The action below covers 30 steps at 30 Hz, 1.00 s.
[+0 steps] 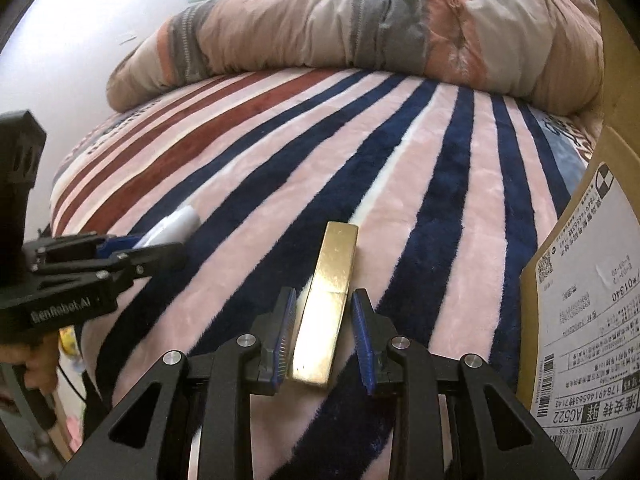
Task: Organize rigid objects
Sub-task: 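Grasp the small white pump bottle with the left tool while the right tool lifts the gold case, then carry the gold case and white pump bottle into the box and open both tools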
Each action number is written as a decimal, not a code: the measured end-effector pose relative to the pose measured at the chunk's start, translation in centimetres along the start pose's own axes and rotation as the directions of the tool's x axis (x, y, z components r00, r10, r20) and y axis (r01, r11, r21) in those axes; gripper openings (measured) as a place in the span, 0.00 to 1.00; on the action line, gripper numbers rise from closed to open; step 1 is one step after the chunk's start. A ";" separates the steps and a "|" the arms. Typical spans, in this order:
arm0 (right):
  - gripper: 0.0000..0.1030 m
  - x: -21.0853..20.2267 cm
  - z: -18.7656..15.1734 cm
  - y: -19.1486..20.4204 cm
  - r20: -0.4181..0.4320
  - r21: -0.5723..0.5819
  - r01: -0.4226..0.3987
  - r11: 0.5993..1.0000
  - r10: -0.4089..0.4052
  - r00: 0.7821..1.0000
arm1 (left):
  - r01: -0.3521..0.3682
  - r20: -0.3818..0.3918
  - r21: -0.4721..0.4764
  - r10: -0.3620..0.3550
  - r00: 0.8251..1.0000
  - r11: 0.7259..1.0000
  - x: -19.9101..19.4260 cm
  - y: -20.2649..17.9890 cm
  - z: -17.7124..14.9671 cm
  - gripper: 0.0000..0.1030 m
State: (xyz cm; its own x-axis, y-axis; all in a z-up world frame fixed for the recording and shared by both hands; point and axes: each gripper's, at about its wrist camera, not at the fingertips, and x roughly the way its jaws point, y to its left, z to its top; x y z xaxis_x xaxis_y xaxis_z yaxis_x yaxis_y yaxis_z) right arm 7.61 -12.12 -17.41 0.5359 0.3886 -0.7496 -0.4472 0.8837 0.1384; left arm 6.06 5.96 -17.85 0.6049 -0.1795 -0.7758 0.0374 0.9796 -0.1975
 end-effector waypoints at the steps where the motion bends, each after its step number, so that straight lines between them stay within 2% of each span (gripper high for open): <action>1: 0.24 0.2 0.1 0.0 -0.007 0.004 0.005 1.000 -0.005 1.000 | -0.001 0.006 -0.006 0.001 1.000 1.000 0.1 0.0 0.0 0.27; 4: 0.24 0.3 0.4 0.2 -0.010 0.014 0.018 1.000 -0.018 1.000 | -0.003 0.018 -0.021 0.003 1.000 1.000 0.2 0.0 -0.1 0.27; 5: 0.24 0.3 0.4 0.2 -0.008 0.019 0.019 1.000 -0.019 1.000 | -0.014 0.020 -0.012 0.014 1.000 1.000 0.1 -0.1 -0.2 0.22; 7: 0.23 0.4 0.4 0.1 0.000 0.026 0.019 0.999 -0.019 1.000 | -0.029 0.016 0.002 0.029 0.999 1.000 0.0 -0.1 -0.2 0.21; 12: 0.13 0.1 0.6 1.2 0.022 -0.046 0.039 0.998 -0.038 0.999 | -0.034 0.031 -0.006 0.034 0.999 0.999 -1.5 0.2 -0.4 0.21; 15: 0.13 -0.7 0.8 2.2 0.034 -0.071 -0.009 0.997 0.011 0.999 | -0.050 0.060 -0.005 0.050 0.997 0.999 -2.9 0.2 -0.4 0.21; 17: 0.13 -1.5 1.0 2.8 0.061 -0.102 0.005 0.995 0.001 0.998 | -0.065 0.082 -0.004 0.065 0.995 0.998 -4.1 0.3 -0.4 0.21; 22: 0.13 -4.6 1.8 4.1 0.130 -0.141 -0.014 0.990 0.033 0.991 | -0.081 0.163 0.003 0.080 0.983 0.997 -8.5 0.4 -0.1 0.21; 24: 0.13 -6.8 2.2 4.9 0.175 -0.165 -0.034 0.986 0.063 0.983 | -0.095 0.206 0.013 0.090 0.974 0.995 -11.1 0.1 0.2 0.21; 27: 0.13 -11.6 3.0 5.6 0.275 -0.193 -0.079 0.978 0.131 0.952 | -0.100 0.262 0.037 0.087 0.961 0.994 -14.4 -0.8 0.9 0.21; 30: 0.13 -16.4 3.3 5.3 0.381 -0.208 -0.042 0.977 0.121 0.917 | -0.097 0.314 0.075 0.069 0.947 0.992 -17.4 -2.8 1.5 0.21</action>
State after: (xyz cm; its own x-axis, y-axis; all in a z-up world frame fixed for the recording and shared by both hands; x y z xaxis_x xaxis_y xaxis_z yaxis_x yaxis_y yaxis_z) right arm -1.17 -12.93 -2.27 0.7101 0.5626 -0.4235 -0.6087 0.7927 0.0325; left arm -3.41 6.45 -2.92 0.8254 -0.0742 -0.5597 0.0381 0.9964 -0.0758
